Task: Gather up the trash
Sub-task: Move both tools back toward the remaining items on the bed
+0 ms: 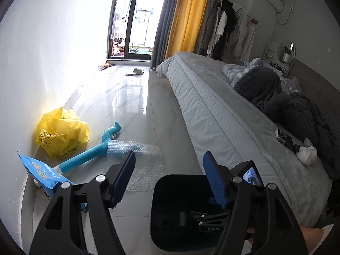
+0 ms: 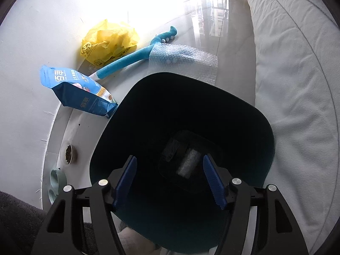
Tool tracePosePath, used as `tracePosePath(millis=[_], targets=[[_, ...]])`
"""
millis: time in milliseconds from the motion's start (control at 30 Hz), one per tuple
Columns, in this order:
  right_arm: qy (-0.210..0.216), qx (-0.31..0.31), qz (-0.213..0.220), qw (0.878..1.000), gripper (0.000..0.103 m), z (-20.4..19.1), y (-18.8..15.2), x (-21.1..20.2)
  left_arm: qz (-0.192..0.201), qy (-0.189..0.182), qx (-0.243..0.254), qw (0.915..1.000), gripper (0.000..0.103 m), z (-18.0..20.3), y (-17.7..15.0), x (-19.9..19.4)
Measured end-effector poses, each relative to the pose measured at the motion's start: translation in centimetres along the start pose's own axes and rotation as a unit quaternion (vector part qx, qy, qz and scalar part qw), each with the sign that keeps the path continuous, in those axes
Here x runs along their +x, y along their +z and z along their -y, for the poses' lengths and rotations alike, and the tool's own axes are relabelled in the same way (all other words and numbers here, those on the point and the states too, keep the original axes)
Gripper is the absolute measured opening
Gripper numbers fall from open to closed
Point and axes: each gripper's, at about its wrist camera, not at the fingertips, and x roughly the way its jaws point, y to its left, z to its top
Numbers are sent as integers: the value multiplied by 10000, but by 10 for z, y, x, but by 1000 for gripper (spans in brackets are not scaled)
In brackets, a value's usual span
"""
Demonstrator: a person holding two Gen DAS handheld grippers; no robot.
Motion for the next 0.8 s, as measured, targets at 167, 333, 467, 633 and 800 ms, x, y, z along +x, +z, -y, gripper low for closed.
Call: tracePosePath(millis=[167,333,467,633,800], targets=[[107,-27,223,9997,66,-1,-1,-22,194,-56,216,9996,69,22,4,-11],[247,21,679,9974,67,3,0,-62,387,-237,258,9986,69,46,11,-16],[355,-23,1136,9929,69,8,-4,-99,516,-315,290,9978,71,64,16,-18],[438,-34,1620,9858,70,23,-13,-141,623,-364,393,9966,74,85,20,-20],[277,-90,2056,9782,71,42,-24,-176,725,-475,407,9954,82,113,25,-19]])
